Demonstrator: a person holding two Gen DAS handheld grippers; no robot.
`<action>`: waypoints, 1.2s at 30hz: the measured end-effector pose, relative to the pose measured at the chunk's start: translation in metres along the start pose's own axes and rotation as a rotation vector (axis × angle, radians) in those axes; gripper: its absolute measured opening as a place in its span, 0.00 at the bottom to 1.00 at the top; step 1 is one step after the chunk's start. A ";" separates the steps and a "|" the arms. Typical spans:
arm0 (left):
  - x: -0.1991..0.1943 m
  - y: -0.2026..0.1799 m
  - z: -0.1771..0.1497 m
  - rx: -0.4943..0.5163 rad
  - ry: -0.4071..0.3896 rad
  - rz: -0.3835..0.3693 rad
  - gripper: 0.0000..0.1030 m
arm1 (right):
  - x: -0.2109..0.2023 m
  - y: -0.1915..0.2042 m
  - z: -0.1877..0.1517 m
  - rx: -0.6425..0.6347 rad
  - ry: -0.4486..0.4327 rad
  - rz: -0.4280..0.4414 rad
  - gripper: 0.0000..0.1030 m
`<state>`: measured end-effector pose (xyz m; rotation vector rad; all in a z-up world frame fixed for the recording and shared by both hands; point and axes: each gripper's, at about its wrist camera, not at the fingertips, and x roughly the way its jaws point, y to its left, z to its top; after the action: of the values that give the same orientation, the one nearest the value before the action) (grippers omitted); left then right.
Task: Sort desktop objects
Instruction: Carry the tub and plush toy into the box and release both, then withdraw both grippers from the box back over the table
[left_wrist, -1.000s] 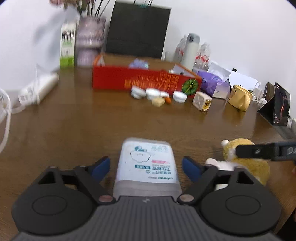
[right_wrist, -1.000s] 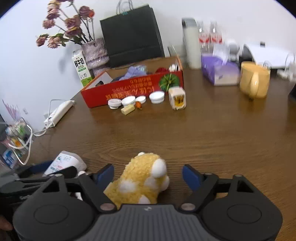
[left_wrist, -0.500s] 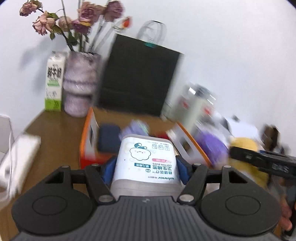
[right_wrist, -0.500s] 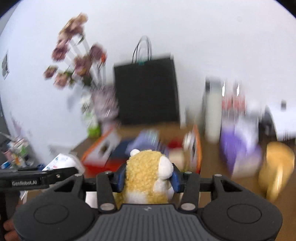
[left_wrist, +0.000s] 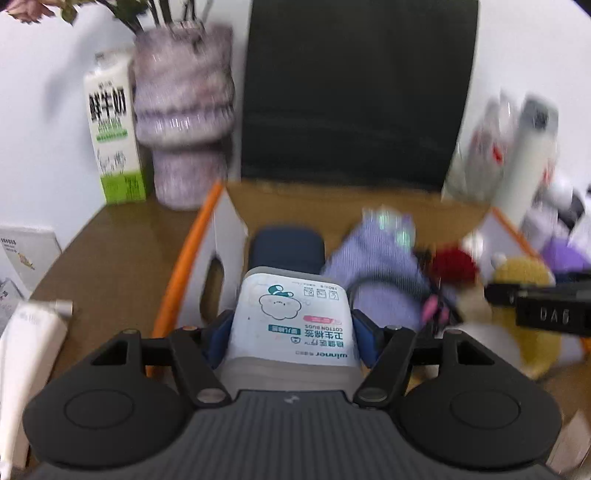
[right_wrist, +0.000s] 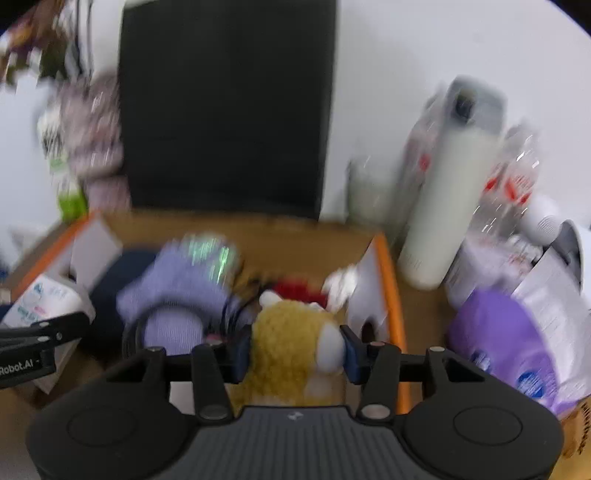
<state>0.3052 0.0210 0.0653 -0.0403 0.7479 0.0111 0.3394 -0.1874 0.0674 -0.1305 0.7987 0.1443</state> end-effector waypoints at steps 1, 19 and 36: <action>-0.002 -0.003 -0.003 0.026 0.005 0.012 0.66 | 0.001 0.000 -0.002 -0.005 0.025 -0.010 0.49; -0.109 0.011 0.022 0.000 0.026 -0.009 1.00 | -0.122 0.001 0.007 0.038 -0.035 0.042 0.80; -0.208 0.003 -0.243 -0.039 -0.108 -0.086 1.00 | -0.225 0.042 -0.279 0.095 -0.205 0.112 0.82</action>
<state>-0.0126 0.0150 0.0290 -0.1079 0.6375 -0.0534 -0.0192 -0.2119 0.0346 0.0192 0.6069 0.2219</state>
